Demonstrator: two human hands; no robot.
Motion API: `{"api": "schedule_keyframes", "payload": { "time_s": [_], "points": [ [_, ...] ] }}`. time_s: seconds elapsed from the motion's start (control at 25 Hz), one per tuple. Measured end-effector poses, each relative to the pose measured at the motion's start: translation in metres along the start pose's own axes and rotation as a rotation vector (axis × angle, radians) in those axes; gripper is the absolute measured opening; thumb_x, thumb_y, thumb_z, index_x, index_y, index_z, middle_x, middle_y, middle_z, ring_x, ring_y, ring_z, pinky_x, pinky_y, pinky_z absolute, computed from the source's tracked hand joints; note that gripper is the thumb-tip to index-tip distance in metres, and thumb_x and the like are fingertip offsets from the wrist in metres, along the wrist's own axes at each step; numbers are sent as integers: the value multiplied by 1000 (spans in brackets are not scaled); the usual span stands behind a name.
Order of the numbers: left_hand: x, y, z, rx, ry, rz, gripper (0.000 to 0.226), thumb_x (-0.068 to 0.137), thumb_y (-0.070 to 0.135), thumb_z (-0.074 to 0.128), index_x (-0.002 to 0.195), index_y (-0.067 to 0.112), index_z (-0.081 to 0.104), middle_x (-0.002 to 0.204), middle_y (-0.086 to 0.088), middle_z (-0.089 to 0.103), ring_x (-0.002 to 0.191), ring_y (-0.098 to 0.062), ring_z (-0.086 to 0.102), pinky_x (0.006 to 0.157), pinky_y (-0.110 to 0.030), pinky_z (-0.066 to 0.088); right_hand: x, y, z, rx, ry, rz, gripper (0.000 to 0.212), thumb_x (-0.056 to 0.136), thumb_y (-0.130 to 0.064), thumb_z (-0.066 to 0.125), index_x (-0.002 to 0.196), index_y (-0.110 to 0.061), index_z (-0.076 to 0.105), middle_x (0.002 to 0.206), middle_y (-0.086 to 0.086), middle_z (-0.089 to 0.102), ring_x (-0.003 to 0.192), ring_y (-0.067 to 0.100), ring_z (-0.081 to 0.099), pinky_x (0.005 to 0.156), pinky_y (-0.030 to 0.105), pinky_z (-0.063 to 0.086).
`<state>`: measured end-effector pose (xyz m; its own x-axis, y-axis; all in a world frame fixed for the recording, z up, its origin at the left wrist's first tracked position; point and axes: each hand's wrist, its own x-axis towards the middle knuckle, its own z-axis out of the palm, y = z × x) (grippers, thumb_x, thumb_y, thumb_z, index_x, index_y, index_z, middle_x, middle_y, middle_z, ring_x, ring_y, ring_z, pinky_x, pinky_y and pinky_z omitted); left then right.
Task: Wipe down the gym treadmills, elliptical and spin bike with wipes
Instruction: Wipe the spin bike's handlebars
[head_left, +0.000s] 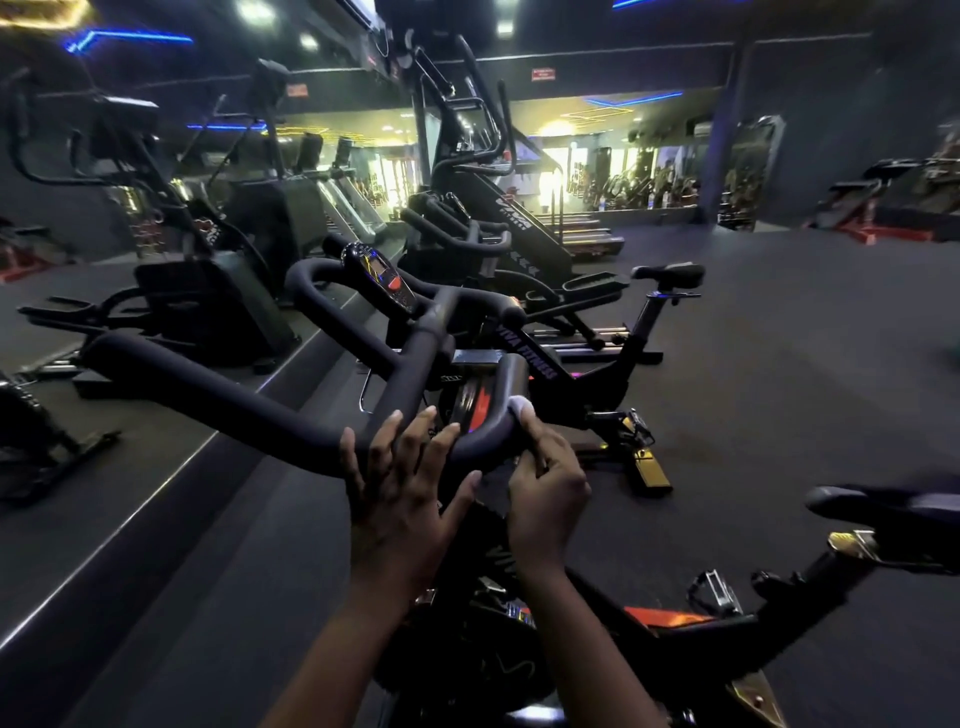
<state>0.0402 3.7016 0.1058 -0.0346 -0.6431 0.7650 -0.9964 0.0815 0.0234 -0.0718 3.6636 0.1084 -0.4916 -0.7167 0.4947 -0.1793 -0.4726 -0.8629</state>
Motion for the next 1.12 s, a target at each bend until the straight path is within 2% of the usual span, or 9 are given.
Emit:
{"api": "schedule_keyframes", "payload": {
  "time_s": [0.2,0.28,0.36,0.52,0.64,0.76,0.88,1.0,1.12],
  "points": [
    [-3,-2,-14,-287,-3,-14,45,90,44,41,132,29,47,139,6,48,139,-14,28,118,-40,-4,-37,-12,-23,-25,-107,-134,44,70,11,59,104,-13,72,101,-10,67,97,-2,60,88,8,41],
    [-12,3,-32,-596,45,-144,39,89,39,46,125,29,54,132,9,55,134,-6,38,117,-28,15,-15,-14,-30,-45,-107,-228,41,70,9,56,102,-10,72,102,-8,67,97,-3,59,90,9,42],
    [-23,10,-46,-888,145,-405,31,82,42,51,112,35,57,115,11,63,112,0,55,100,-18,39,26,-11,-23,-122,-82,-263,39,71,12,54,100,-6,72,100,-3,67,96,2,60,88,9,40],
    [-23,14,-50,-1356,230,-1015,35,90,20,61,118,28,41,110,-2,58,100,-18,61,87,-47,52,44,-8,-1,-342,-205,-325,42,69,16,58,98,-9,74,98,7,72,90,23,69,80,17,41],
    [-9,11,-51,-1589,218,-1187,51,93,18,56,132,27,23,118,-9,57,106,-29,60,85,-51,51,13,-16,-10,-370,-182,-417,40,68,7,55,96,-14,74,94,3,73,83,22,68,74,18,41],
    [2,2,-43,-1641,236,-1238,60,94,20,56,140,21,16,120,-16,58,93,-30,65,86,-52,51,-24,-38,-17,-354,-279,-553,40,69,1,52,99,-15,72,97,0,71,83,21,66,78,20,42],
    [5,-4,-32,-1559,213,-1209,66,93,17,58,144,29,17,129,-16,56,103,-35,64,85,-51,52,-28,-48,-21,-332,-402,-657,39,68,2,58,102,-14,72,103,1,71,92,17,65,84,16,42],
    [0,-4,-28,-1412,226,-1175,87,87,29,67,146,47,5,148,-3,37,123,-24,52,100,-54,44,13,-37,-24,-376,-388,-587,43,64,7,59,101,-11,71,103,6,70,96,20,66,86,19,43],
    [1,4,-35,-1314,235,-1121,93,89,27,66,147,49,-3,143,13,27,118,-18,53,99,-47,46,26,-24,-22,-493,-396,-519,54,55,13,67,102,-11,71,100,4,70,90,23,68,79,19,42]
  ]
}}
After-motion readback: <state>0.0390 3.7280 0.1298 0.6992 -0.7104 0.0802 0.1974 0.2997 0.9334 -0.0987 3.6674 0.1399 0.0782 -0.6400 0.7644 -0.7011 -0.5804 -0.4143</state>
